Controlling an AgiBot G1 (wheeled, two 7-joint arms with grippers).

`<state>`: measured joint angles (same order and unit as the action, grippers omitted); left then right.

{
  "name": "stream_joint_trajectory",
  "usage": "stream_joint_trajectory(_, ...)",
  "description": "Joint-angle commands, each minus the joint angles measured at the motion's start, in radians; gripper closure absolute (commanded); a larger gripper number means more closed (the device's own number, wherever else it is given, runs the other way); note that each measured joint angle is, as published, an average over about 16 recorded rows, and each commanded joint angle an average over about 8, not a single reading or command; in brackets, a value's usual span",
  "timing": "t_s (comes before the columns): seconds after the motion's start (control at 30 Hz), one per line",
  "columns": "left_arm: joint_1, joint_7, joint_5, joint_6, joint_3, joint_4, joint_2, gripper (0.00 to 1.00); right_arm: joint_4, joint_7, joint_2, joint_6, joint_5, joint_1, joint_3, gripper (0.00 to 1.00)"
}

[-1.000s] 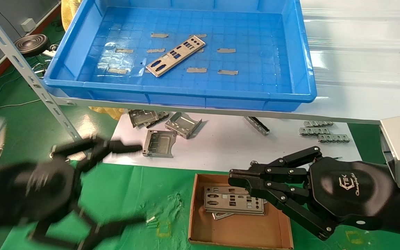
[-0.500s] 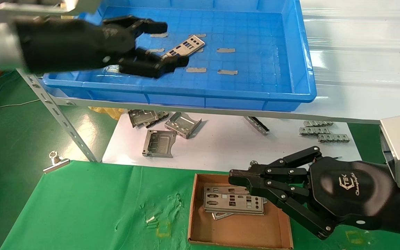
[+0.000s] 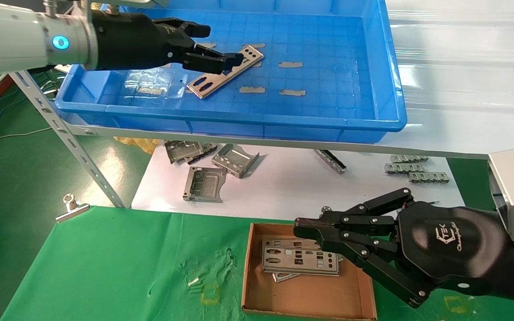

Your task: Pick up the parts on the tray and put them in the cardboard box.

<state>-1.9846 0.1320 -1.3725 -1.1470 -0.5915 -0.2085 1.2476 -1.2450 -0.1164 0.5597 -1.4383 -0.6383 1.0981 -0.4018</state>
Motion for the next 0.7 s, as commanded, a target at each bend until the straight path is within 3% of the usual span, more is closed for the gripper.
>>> stream_joint_trajectory(0.03, -0.012, -0.014, -0.015, 0.043, -0.007, 0.042, 0.023, 0.0, 0.0, 0.0, 0.0, 0.0, 0.0, 0.0, 0.0, 0.81)
stream_joint_trajectory(0.23, -0.032, -0.035, -0.047, 0.055, -0.029, 0.1, 0.054, 0.0, 0.0, 0.0, 0.0, 0.0, 0.0, 0.0, 0.0, 0.06)
stream_joint_trajectory(0.27, -0.035, -0.038, -0.051, 0.055, -0.031, 0.107, 0.057, 0.0, 0.0, 0.0, 0.0, 0.0, 0.0, 0.0, 0.0, 0.0)
stream_joint_trajectory(0.7, -0.052, -0.048, -0.066, 0.048, -0.043, 0.163, 0.077, 0.0, 0.0, 0.0, 0.0, 0.0, 0.0, 0.0, 0.0, 0.0)
